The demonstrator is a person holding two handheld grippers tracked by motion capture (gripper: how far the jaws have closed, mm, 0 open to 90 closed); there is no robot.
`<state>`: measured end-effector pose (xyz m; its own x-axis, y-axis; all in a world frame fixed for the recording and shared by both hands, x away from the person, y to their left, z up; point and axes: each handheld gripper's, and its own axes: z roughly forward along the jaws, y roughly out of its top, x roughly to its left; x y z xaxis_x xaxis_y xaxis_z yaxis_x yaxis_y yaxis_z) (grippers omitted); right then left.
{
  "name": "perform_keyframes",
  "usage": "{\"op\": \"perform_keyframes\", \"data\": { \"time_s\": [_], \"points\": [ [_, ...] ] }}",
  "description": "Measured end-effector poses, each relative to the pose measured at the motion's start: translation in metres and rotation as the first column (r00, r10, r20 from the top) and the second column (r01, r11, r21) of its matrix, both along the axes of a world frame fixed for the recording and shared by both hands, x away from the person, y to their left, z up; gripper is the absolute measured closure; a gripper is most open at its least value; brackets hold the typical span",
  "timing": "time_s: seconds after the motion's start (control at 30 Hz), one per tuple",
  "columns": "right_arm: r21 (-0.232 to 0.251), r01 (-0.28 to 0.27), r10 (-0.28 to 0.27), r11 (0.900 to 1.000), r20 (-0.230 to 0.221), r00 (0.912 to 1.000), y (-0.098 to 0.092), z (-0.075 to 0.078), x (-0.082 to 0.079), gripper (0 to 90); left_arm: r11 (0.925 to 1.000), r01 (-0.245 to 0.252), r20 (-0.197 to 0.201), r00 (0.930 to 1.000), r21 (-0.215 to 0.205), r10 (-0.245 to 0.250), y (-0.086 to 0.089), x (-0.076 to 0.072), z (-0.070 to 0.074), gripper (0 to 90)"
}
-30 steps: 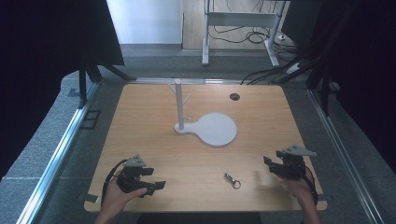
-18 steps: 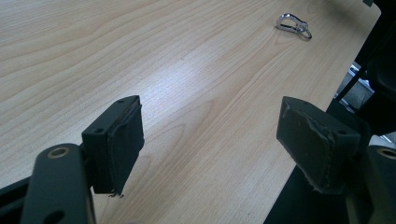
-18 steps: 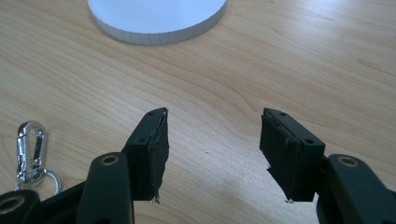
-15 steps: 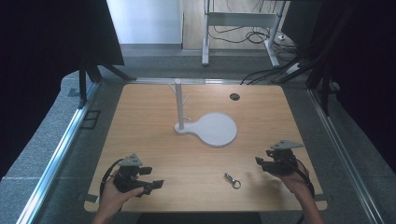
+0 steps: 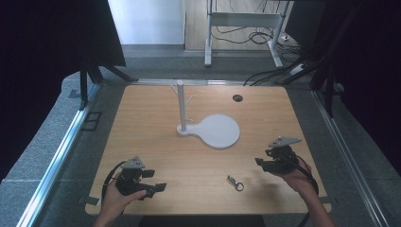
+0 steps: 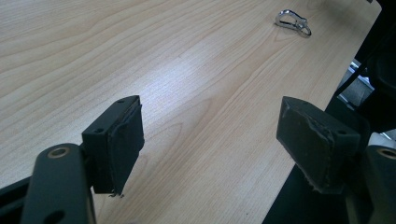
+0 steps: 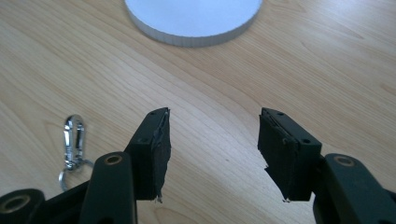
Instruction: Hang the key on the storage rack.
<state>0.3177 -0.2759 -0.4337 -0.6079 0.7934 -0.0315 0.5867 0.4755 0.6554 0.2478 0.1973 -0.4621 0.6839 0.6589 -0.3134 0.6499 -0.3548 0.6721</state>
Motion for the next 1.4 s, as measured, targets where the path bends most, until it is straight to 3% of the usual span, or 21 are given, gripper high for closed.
{"op": "perform_keyframes", "data": {
  "time_s": [0.37,0.67,0.87,1.03,1.27,1.4],
  "points": [
    [-0.044,-0.059,0.056,0.997,-0.077,0.9955,0.025,0.013,0.002,46.5,1.0000,0.007,-0.007,1.0000,0.000,-0.007,-0.002,0.001,-0.001,23.6],
    [-0.055,-0.154,0.144,0.987,-0.155,0.9774,0.046,0.012,0.002,52.3,0.9999,0.009,-0.011,0.9999,0.006,-0.009,-0.004,0.000,-0.001,23.6],
    [-0.063,-0.167,0.153,0.984,-0.185,0.9709,0.054,0.008,0.001,54.5,0.9997,0.023,-0.018,0.9996,0.010,-0.022,-0.007,0.001,-0.004,23.6],
    [-0.082,-0.214,0.190,0.973,-0.230,0.9543,0.067,0.002,-0.002,56.9,0.9997,0.021,-0.022,0.9995,0.012,-0.021,-0.006,0.002,-0.005,23.6],
    [-0.120,-0.251,0.213,0.961,-0.264,0.9407,0.078,-0.009,-0.008,60.2,0.9997,0.021,-0.017,0.9996,0.009,-0.021,-0.006,0.001,-0.003,23.6],
    [-0.117,-0.252,0.212,0.961,-0.278,0.9369,0.080,-0.013,-0.011,61.9,0.9995,0.028,-0.020,0.9994,0.018,-0.027,-0.009,0.001,-0.004,23.6]
  ]
}}
